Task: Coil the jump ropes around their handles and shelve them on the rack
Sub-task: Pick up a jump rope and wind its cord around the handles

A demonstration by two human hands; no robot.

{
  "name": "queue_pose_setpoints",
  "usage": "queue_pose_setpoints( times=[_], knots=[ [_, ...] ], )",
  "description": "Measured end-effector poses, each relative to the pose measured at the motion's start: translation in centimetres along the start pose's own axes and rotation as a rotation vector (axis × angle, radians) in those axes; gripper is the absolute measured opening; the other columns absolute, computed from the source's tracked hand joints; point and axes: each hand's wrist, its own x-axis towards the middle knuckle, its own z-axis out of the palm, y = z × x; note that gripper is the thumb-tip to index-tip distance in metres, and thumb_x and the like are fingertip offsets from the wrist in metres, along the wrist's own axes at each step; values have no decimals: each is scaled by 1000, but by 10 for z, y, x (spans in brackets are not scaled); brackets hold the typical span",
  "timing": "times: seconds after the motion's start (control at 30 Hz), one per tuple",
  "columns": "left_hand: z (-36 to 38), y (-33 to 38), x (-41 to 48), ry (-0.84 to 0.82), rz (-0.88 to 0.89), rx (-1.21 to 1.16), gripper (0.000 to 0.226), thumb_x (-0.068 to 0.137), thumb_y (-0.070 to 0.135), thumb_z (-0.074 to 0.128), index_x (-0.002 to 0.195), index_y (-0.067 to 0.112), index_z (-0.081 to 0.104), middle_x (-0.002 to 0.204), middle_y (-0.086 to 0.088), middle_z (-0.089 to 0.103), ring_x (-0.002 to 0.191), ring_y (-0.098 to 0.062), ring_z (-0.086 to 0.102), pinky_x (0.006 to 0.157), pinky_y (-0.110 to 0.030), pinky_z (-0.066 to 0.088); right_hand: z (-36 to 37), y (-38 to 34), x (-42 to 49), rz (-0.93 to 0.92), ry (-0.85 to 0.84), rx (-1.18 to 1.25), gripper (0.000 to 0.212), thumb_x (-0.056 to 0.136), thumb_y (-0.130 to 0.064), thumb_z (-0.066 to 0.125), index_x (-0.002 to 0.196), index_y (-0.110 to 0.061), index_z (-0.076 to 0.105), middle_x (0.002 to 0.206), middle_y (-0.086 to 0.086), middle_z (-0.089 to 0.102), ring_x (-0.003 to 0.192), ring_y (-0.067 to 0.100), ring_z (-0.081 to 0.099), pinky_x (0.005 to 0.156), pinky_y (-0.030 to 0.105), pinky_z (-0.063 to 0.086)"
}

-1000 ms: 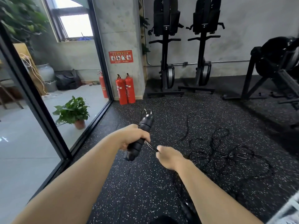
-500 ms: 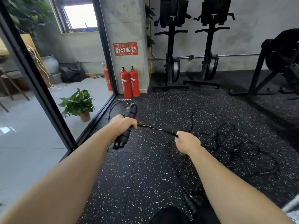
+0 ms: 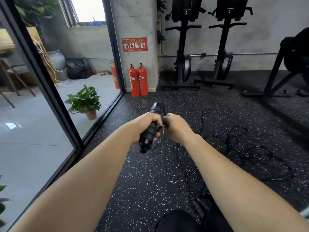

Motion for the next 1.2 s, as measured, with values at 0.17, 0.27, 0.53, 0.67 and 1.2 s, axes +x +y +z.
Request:
queue_pose_setpoints(
  times=[0.17, 0.27, 0.53, 0.67, 1.2],
  knots=[
    [5, 5, 5, 80, 109, -70, 5, 76, 6, 55, 72, 8, 53, 65, -5, 54, 49, -16, 47, 51, -23, 43, -19, 14, 3, 76, 90, -56, 17, 90, -13, 51, 93, -23, 64, 99, 2, 66, 91, 25, 60, 73, 34, 46],
    [-10, 0, 8, 150, 141, -43, 7, 72, 6, 58, 69, 9, 52, 64, -5, 52, 49, -18, 46, 51, -24, 44, -24, 29, 4, 174, 35, -25, 13, 92, -18, 52, 90, -27, 61, 94, 0, 68, 88, 24, 62, 75, 34, 49],
    [-49, -9, 9, 302, 191, -101, 13, 61, 11, 62, 69, 10, 53, 64, -5, 53, 50, -17, 47, 58, -26, 43, -10, 34, 9, 241, -143, -45, 12, 98, -24, 44, 107, -23, 54, 103, 4, 64, 90, 25, 62, 81, 39, 50],
    [-59, -16, 13, 372, 132, 52, 26, 57, 16, 65, 79, 6, 56, 73, -11, 54, 55, -23, 48, 56, -29, 44, 0, 32, 13, 265, -104, 211, 14, 96, -18, 47, 88, -24, 57, 91, 4, 67, 78, 22, 68, 78, 45, 56],
    [-44, -30, 23, 345, 15, 237, 32, 61, 20, 68, 87, 3, 61, 74, -10, 58, 56, -25, 52, 52, -27, 45, -9, 19, 12, 154, -152, -129, 24, 101, -25, 26, 84, -18, 42, 103, 11, 63, 85, 29, 51, 70, 37, 36]
  ],
)
